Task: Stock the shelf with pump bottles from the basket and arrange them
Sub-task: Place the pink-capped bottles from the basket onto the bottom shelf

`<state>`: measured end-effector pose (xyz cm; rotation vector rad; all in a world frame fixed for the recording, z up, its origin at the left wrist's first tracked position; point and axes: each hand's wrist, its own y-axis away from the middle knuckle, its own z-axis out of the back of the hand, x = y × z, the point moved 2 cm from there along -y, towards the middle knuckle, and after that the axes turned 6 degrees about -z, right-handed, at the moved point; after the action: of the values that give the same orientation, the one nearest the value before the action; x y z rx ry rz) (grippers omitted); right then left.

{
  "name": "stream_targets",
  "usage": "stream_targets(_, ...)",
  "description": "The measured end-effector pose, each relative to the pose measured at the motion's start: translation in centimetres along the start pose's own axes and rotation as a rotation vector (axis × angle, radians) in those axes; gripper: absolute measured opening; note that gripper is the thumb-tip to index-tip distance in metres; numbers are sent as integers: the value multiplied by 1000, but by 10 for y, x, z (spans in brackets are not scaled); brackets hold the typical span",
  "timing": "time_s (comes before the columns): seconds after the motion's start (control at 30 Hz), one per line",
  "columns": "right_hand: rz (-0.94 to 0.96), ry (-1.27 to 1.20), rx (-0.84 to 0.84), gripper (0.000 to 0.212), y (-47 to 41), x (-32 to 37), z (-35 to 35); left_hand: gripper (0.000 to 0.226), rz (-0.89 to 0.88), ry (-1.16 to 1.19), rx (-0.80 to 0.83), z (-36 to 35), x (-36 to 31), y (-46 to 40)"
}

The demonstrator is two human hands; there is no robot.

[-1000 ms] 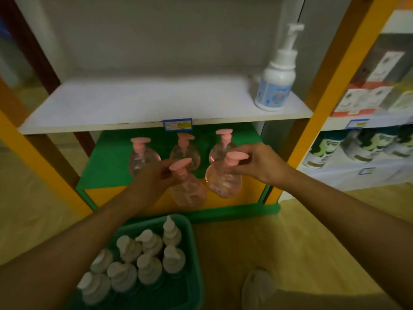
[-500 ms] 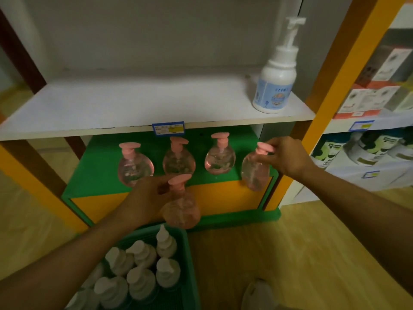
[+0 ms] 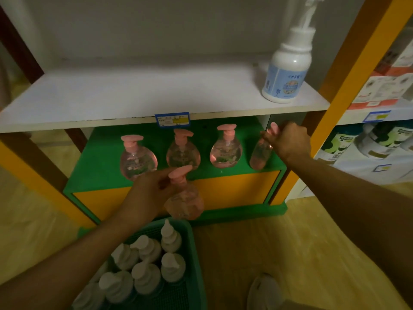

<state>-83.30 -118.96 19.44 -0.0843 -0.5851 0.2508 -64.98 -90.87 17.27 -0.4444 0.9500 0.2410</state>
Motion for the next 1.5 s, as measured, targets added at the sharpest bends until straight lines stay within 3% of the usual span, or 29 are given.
stream_targets(0.37, 166, -122, 266, 36, -12, -12, 0, 26, -3, 97, 16, 0, 17, 4)
stream_targets(0.5, 127, -50, 157, 33, -18, -5, -4, 29, -6, 97, -2, 3, 20, 5)
stream_targets(0.7, -19, 62, 25, 48, -15, 6, -12, 30, 4, 119, -45, 10, 18, 7)
stream_targets(1.0, 27, 11, 115, 59, -9, 0, -10, 35, 21, 144, -73, 17, 16, 8)
stream_targets(1.17, 239, -85, 80, 28, 24, -10, 12, 30, 33, 118, -89, 21, 15, 6)
stream_targets(1.27, 444, -156, 264, 15, 58, 12, 21, 24, 48, 19, -107, 27, 9, 3)
stream_targets(1.3, 493, -187, 384, 19, 72, 25, 20, 25, 45, -16, -116, 29, 5, 2)
stream_targets(1.4, 550, -190, 761, 58, 115, 64, 0, 28, -14, -50, -132, 35, -8, -2)
stream_targets(1.5, 637, -209, 935, 62, 146, 93, -26, 29, -50, -63, -63, 44, -19, -2)
